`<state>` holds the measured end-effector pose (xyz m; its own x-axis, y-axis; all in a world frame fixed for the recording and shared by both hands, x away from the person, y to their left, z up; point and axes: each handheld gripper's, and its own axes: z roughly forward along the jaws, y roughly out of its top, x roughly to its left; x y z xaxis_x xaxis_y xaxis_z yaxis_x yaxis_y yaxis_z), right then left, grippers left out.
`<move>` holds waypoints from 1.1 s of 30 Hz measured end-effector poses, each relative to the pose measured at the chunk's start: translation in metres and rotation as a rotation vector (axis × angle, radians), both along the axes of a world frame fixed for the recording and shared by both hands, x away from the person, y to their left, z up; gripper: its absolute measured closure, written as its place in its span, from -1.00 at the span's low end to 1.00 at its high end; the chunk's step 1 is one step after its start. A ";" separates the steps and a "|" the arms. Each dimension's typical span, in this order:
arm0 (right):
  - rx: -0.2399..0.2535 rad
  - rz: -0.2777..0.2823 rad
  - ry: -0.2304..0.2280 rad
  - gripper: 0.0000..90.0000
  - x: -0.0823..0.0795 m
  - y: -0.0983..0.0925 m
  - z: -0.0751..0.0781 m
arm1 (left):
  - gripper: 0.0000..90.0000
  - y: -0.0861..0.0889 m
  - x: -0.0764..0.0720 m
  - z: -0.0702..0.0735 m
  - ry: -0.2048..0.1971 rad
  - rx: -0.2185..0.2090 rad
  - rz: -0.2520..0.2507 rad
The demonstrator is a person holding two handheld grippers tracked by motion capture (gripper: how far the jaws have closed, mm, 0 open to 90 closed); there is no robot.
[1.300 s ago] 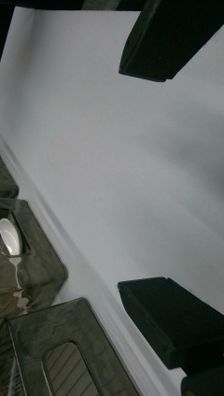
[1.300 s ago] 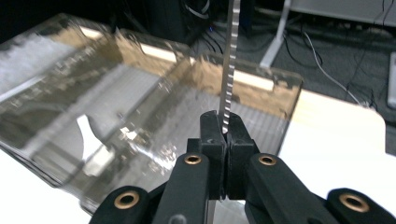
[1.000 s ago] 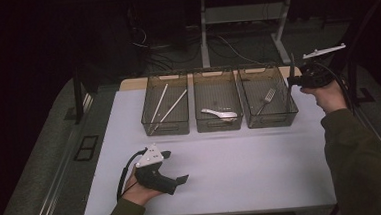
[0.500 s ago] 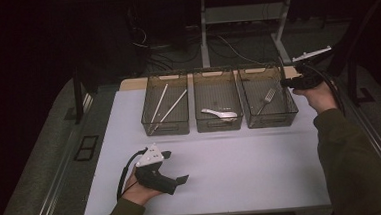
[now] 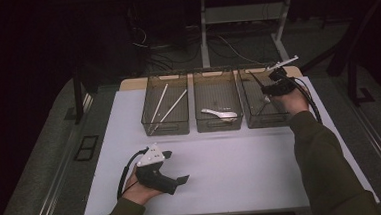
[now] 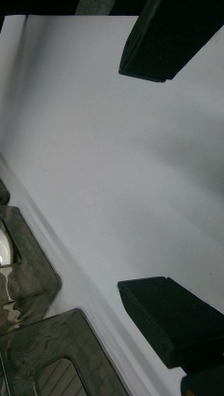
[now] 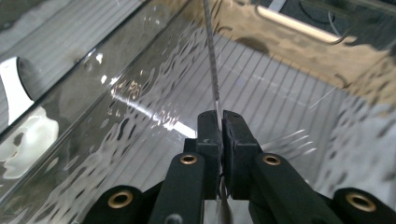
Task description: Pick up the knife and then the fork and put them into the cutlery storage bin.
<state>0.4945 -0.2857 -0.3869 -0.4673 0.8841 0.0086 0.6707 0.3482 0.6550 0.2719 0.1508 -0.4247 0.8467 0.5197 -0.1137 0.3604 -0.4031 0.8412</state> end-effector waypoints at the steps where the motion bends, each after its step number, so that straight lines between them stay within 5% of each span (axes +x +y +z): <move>1: -0.010 -0.001 0.006 0.88 0.001 0.002 -0.003 | -1.00 0.000 0.000 0.000 0.000 -0.001 0.000; 4: -0.041 -0.010 0.036 0.78 0.001 0.005 -0.009 | -1.00 0.000 0.000 0.000 0.000 0.000 -0.004; 8: -0.015 -0.010 0.031 0.60 -0.003 0.002 -0.008 | -1.00 0.000 0.000 0.000 0.000 0.002 0.001; 16: 0.235 0.029 -0.005 0.01 -0.030 -0.014 0.018 | -1.00 0.001 0.001 -0.002 0.002 0.022 -0.007; 18: 0.259 0.056 -0.022 -0.07 -0.040 -0.016 0.023 | -1.00 0.001 0.001 -0.002 0.003 0.026 -0.011; 24: 0.273 0.143 -0.100 -0.24 -0.075 -0.016 0.028 | -1.00 0.002 0.002 -0.002 0.004 0.040 -0.009; 33: 0.272 0.190 -0.161 -0.36 -0.134 -0.017 0.018 | -1.00 0.001 0.001 -0.003 0.006 0.041 -0.012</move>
<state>0.3606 -0.3022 -0.3693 -0.6375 0.7568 0.1442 0.4912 0.2551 0.8328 0.2729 0.1522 -0.4275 0.8521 0.5143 -0.0978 0.3607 -0.4415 0.8216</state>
